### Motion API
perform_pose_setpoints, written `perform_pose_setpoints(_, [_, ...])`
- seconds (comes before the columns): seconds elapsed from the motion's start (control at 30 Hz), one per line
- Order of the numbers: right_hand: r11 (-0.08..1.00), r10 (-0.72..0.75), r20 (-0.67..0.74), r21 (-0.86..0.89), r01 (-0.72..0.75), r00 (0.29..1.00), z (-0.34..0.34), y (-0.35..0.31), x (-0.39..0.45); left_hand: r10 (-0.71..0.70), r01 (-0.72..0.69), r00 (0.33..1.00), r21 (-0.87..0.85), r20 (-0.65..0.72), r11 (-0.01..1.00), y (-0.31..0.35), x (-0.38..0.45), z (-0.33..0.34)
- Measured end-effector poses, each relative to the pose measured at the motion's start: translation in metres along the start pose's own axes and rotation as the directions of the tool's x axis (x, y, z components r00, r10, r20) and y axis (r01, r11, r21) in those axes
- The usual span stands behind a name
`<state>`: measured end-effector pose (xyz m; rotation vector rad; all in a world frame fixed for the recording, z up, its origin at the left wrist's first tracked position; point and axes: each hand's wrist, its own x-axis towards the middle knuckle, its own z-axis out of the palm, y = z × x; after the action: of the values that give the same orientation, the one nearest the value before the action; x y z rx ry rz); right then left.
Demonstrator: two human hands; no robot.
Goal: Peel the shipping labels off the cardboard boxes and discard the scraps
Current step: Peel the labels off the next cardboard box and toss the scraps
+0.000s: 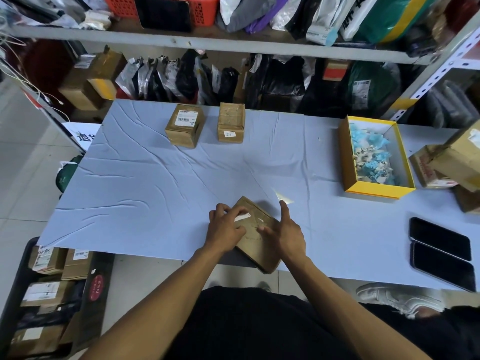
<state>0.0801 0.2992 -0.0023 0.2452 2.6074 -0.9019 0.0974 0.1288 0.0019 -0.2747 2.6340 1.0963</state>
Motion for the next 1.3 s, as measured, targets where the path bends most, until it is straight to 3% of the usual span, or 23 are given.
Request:
perform_pose_setpoints(0.4, [0.999, -0.026, -0.003, 0.039, 0.026, 1.000, -0.003, 0.004, 0.007, 0.055, -0.055, 0.998, 0.016, 0.012, 0.998, -0.007, 0.001, -0.003])
perform_pose_setpoints(0.73, [0.998, -0.011, -0.062, 0.064, 0.015, 0.998, -0.005, 0.006, 0.007, -0.008, 0.012, 1.000, -0.145, 0.030, 0.989, -0.006, 0.006, -0.001])
perform_pose_setpoints(1.03, [0.999, -0.048, -0.031, -0.009, 0.047, 0.998, -0.006, 0.005, 0.013, -0.017, 0.020, 0.999, -0.099, 0.033, 0.995, -0.010, 0.002, 0.005])
perform_pose_setpoints(1.3, [0.999, -0.030, -0.046, -0.013, 0.029, 0.999, -0.005, 0.006, 0.013, 0.057, -0.057, 0.998, -0.057, -0.009, 0.997, -0.023, -0.004, 0.008])
